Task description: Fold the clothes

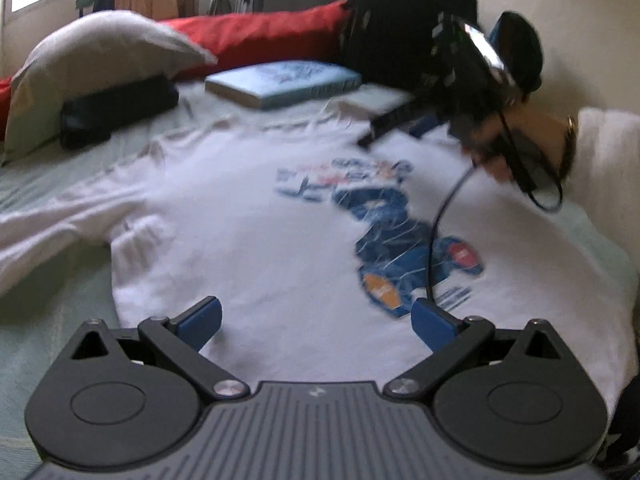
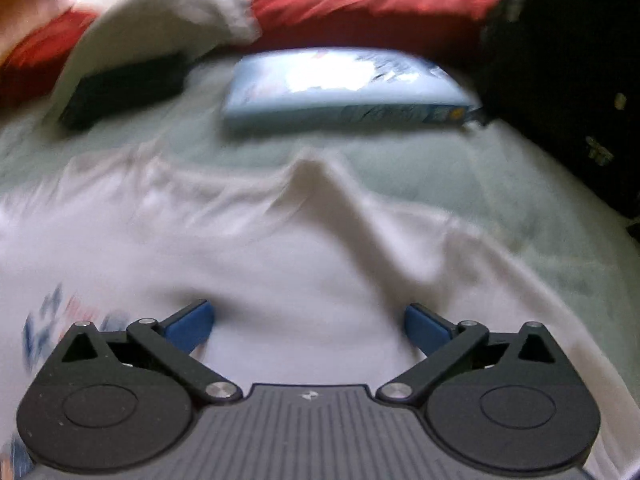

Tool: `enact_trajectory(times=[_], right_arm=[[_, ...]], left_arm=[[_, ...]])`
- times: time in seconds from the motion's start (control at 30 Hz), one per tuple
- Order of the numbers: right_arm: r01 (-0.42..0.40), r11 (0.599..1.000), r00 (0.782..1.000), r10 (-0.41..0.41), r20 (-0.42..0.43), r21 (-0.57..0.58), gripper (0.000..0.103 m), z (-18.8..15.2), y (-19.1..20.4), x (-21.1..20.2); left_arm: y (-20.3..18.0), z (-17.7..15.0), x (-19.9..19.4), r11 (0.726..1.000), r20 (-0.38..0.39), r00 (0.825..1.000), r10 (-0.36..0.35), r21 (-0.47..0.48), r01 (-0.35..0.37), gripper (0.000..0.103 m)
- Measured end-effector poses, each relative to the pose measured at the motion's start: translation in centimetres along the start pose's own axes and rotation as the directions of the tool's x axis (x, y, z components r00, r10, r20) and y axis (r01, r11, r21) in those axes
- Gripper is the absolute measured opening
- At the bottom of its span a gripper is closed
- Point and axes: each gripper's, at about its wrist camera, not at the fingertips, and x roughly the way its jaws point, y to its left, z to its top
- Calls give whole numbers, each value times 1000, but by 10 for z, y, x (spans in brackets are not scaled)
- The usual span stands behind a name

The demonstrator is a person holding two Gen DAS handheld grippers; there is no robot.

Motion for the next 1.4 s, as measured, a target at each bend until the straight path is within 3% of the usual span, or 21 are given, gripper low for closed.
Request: enact_trajectory(times=[0.2, 0.27, 0.33, 0.37, 0.4, 0.43, 0.47, 0.5, 0.53, 0.73, 0.8, 0.87, 0.93, 1.07, 1.13, 1.2, 1.27, 1.33, 1.4], right_arm=[[12, 996, 999, -16, 52, 84, 103, 37, -19, 13], [-53, 984, 997, 41, 72, 172, 103, 41, -30, 1], [-101, 974, 991, 80, 107, 203, 103, 41, -37, -15], [-85, 981, 991, 63, 122, 176, 103, 40, -38, -21], [-38, 991, 991, 21, 130, 129, 97, 39, -36, -25], [27, 997, 993, -36, 114, 77, 82, 40, -36, -24], [91, 996, 990, -93, 102, 26, 73, 40, -36, -23], [116, 993, 990, -116, 76, 6, 62, 39, -40, -18], [139, 990, 989, -138, 51, -14, 61, 38, -44, -13], [147, 989, 989, -146, 30, -32, 60, 26, -66, 14], [202, 979, 978, -202, 55, 8, 63, 28, -72, 20], [190, 975, 979, -197, 50, 115, 63, 34, -81, 21], [199, 971, 976, -209, 61, 129, 63, 39, -79, 15], [120, 988, 989, -127, 72, 92, 64, 41, -52, -12], [97, 993, 994, -100, 42, 69, 71, 40, -38, -14], [99, 994, 995, -99, -10, 48, 72, 37, -25, -6], [136, 990, 990, -135, -32, 33, 79, 35, -20, 15], [184, 983, 983, -184, 26, 19, 95, 39, -16, 32], [180, 982, 982, -183, 51, 48, 95, 46, -22, 39]], left_arm=[[5, -3, 3, 1000, -7, 1000, -1, -19, 1, 101], [6, -2, 2, 1000, -5, 1000, -4, -26, 4, 101], [6, -2, 3, 1000, -4, 1000, 0, -27, 0, 101], [6, -1, 3, 1000, -3, 1000, 0, -27, 0, 101], [6, 0, 4, 1000, -2, 1000, 1, -27, -1, 101], [6, 0, 4, 1000, 0, 1000, 0, -27, 0, 101], [6, 0, 3, 1000, 1, 1000, 0, -27, 0, 101], [6, 0, 4, 1000, 1, 1000, -2, -28, 2, 101], [6, 1, 4, 1000, 1, 1000, -3, -29, 3, 101], [6, 1, 8, 1000, -4, 1000, 1, -26, -1, 101], [6, 1, 9, 1000, -4, 1000, 3, -29, -3, 101], [6, 0, 9, 1000, -5, 1000, 5, -30, -5, 101], [7, 0, 8, 1000, -2, 1000, 3, -31, -4, 101], [8, 0, 7, 999, 0, 1000, 3, -36, -3, 101], [8, 0, 6, 999, -1, 1000, 6, -33, -6, 101], [7, -1, 6, 1000, -2, 1000, 9, -30, -9, 101], [8, 0, 6, 999, -2, 1000, 7, -32, -7, 101], [8, 0, 7, 999, -2, 1000, 6, -36, -6, 101], [8, 0, 7, 999, -3, 1000, 7, -36, -7, 101]])
